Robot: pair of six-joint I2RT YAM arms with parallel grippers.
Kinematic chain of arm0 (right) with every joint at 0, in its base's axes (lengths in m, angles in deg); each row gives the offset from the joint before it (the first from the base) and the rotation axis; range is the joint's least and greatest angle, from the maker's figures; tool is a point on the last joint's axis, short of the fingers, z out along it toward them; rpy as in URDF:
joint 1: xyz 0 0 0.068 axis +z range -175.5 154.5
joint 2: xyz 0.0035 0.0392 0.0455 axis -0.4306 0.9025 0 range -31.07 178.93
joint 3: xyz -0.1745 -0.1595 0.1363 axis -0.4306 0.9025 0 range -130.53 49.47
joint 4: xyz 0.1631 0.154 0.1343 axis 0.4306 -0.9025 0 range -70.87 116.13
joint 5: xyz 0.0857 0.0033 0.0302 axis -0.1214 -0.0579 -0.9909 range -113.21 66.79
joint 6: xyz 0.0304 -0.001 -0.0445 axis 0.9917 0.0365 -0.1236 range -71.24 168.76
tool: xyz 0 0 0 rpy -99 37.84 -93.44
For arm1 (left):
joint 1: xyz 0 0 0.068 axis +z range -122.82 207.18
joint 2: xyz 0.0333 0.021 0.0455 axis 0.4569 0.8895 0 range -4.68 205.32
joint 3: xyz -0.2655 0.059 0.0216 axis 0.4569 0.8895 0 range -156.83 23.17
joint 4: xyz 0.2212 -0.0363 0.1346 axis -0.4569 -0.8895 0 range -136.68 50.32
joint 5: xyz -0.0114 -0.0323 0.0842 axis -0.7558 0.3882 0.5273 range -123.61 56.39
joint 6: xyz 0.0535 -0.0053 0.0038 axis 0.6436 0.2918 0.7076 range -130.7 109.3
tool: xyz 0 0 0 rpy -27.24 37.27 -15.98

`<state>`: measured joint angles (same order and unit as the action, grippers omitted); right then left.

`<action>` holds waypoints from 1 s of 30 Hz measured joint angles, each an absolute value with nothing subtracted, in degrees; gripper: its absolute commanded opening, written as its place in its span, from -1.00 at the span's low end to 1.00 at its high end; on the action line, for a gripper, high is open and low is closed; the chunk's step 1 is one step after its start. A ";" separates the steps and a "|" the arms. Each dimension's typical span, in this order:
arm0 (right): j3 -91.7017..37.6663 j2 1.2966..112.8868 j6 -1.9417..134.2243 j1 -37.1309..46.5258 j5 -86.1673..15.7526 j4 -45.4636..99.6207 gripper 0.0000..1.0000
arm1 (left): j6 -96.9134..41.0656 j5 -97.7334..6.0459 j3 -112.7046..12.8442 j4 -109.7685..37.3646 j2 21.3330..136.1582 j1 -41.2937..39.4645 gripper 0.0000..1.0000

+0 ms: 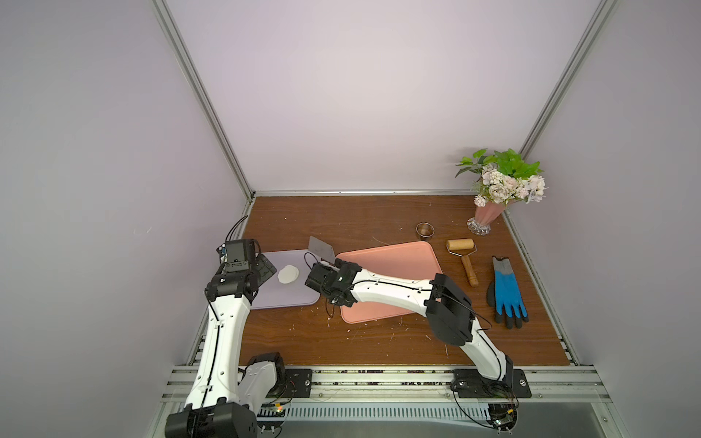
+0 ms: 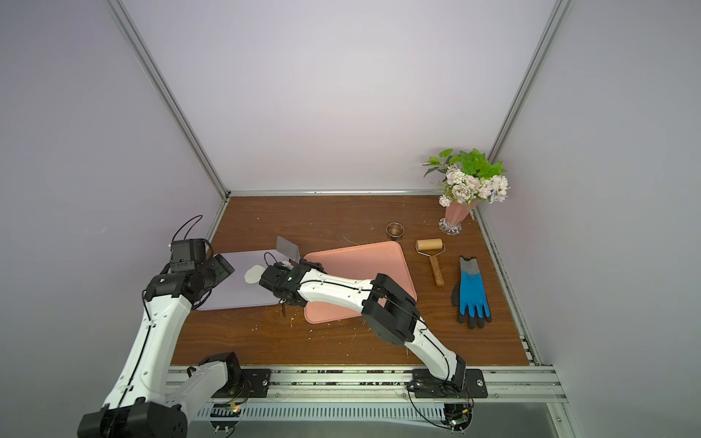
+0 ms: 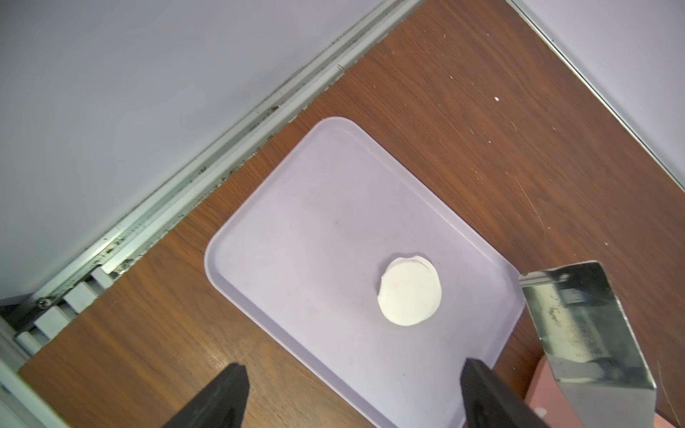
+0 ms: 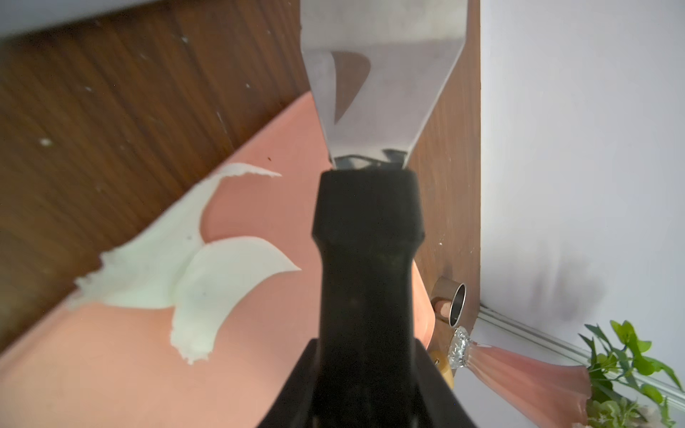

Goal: Roll out the dumpling wrappers from the dough
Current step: Place the spatula at the center of the board.

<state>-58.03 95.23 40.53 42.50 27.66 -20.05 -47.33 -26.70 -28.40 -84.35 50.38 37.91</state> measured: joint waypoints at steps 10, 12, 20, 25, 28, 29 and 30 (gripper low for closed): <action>-37.42 70.97 51.37 36.06 17.74 -14.95 -1.00 | -50.76 -30.70 -28.16 -84.13 48.18 26.76 0.98; -32.41 66.16 54.12 34.48 15.49 -13.64 -1.00 | -52.75 -29.58 -28.27 -83.98 48.88 21.27 0.98; -12.72 47.78 64.24 27.95 11.97 -12.66 -1.00 | -60.31 -23.18 -31.50 -81.92 57.99 0.49 0.98; -2.10 36.34 70.69 20.52 9.76 -12.59 -1.00 | -63.08 -20.86 -34.08 -79.50 65.75 -7.60 0.98; 2.99 31.12 74.27 16.78 8.69 -12.68 -1.00 | -63.83 -20.47 -34.65 -78.03 68.66 -9.90 0.98; 4.66 29.55 75.45 15.68 7.91 -12.68 -1.00 | -64.05 -20.47 -34.69 -77.51 69.36 -10.55 0.98; 5.88 28.50 76.42 14.88 7.27 -12.75 -1.00 | -64.18 -20.47 -34.69 -77.07 69.86 -11.05 0.98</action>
<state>5.88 28.50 76.42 14.88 7.27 -12.75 -64.18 -20.47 -34.69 -77.07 69.86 -11.05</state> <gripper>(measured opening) 0.359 0.989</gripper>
